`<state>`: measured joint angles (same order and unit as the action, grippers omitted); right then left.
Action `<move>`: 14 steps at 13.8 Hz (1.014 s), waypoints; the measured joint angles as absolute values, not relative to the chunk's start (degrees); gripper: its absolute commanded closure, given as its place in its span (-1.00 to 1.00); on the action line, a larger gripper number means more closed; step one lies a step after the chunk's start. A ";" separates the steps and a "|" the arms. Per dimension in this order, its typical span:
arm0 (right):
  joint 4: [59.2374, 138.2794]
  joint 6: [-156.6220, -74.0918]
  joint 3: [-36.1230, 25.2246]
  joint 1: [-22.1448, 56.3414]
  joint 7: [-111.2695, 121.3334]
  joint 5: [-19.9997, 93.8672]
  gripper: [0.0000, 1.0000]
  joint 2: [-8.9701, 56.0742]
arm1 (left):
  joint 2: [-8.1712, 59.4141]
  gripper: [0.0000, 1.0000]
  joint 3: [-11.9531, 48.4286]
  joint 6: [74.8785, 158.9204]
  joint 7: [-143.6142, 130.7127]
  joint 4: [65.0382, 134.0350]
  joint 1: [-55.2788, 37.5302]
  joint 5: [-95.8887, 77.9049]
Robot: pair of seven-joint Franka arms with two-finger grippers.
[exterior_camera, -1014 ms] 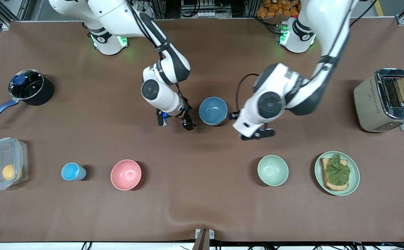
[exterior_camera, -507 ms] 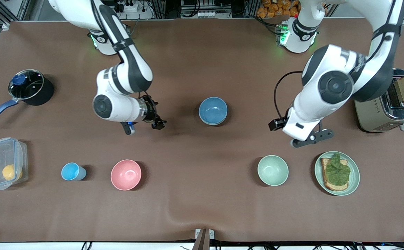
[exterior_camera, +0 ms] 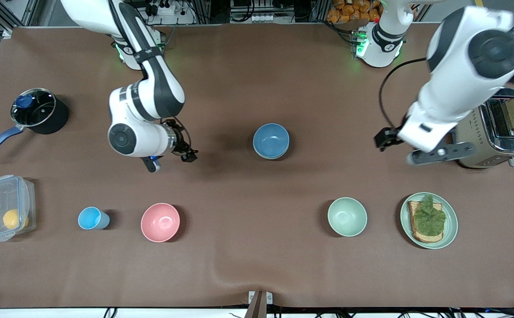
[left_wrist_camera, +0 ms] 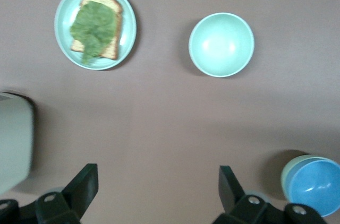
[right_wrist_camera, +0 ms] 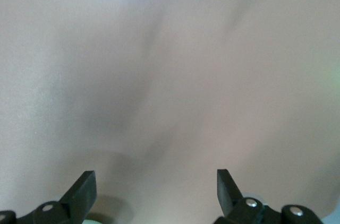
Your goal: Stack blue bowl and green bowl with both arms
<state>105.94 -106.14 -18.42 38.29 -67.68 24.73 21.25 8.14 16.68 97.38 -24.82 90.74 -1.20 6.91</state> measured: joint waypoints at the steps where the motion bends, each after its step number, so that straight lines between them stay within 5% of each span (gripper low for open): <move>1: 105.44 -103.97 -19.97 38.19 -64.78 24.67 -1.00 20.83 | 6.68 -1.00 15.30 97.06 -22.25 91.60 -1.11 6.91; 7: 99.76 -90.46 -26.44 34.20 -49.51 24.41 -1.00 19.56 | -2.81 -1.00 0.64 88.36 -5.74 93.59 -5.32 6.34; 14: 92.32 -81.89 -24.33 18.13 -30.16 19.32 -1.00 18.48 | -3.84 -1.00 3.67 86.36 -4.38 92.28 -6.11 4.19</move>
